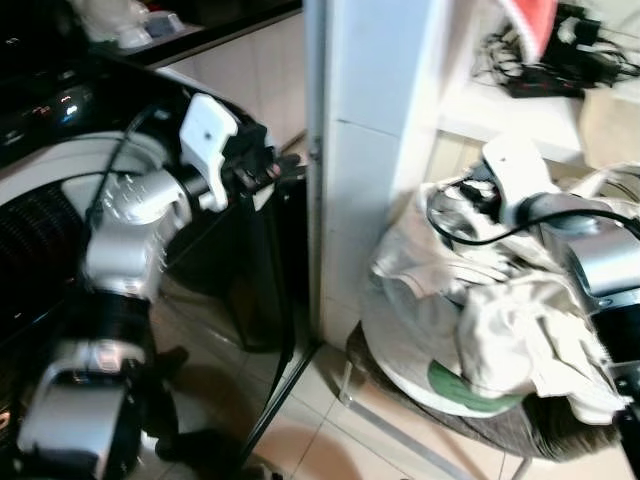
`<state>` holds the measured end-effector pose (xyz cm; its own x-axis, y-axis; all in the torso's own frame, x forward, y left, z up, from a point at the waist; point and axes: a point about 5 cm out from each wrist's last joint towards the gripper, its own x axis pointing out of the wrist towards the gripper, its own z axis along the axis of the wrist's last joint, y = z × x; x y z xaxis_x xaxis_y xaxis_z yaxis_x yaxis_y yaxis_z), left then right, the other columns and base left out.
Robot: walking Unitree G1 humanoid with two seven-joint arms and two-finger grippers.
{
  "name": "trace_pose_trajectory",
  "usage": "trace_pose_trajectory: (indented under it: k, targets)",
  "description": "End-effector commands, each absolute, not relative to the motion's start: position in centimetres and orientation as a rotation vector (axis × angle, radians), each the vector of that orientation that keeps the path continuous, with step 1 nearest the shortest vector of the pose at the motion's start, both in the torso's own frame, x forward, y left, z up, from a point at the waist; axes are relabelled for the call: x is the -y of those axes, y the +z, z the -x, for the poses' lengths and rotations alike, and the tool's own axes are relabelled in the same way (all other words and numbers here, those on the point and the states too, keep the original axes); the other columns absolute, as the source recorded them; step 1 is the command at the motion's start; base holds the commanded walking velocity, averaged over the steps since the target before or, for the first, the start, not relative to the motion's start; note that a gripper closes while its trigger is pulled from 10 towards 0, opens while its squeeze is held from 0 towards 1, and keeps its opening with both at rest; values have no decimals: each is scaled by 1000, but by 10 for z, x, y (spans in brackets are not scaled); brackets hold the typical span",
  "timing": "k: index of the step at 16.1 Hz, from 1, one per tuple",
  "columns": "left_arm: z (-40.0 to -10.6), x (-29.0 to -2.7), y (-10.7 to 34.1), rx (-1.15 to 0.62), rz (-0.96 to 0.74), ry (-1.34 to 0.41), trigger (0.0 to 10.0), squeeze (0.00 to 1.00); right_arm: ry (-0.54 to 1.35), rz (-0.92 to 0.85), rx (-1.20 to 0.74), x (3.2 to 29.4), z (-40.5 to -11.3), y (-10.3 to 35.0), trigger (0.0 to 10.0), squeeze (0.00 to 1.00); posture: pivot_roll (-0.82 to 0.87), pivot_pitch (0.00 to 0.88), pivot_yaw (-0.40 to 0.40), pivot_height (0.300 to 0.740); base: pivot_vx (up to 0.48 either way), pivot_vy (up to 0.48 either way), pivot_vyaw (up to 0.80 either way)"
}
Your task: Clothes washing
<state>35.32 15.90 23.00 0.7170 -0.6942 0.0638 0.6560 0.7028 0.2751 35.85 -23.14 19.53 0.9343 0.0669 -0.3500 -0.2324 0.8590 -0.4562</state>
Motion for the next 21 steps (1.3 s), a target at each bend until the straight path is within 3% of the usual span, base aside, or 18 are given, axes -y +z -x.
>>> trace_pose_trajectory:
  k: [1, 4, 7, 11, 21]
  targets:
    - [-349, -155, 233, 188, -220, -750, 10000, 0, 101, 524, -287, 240, -363, 205, 10000, 1000, -69, 0, 54, 740, 0, 0, 0]
    - [-321, -123, 212, 185, -143, -832, 10000, 0, -79, 485, -284, 277, -369, 204, 10000, 1000, -65, 0, 49, 740, 0, 0, 0]
    - [-307, -114, 205, 155, -133, -859, 10000, 0, -136, 481, -306, 293, -369, 196, 10000, 1000, -63, 0, 48, 740, 0, 0, 0]
    - [-299, -109, 212, 179, -125, -872, 10000, 0, -285, 420, -288, 319, -368, 193, 10000, 1000, -52, 0, 51, 740, 0, 0, 0]
    - [-288, -108, 228, 259, -93, -888, 10000, 0, -474, 364, -166, 347, -363, 212, 10000, 1000, -4, 18, 59, 740, 0, 0, 0]
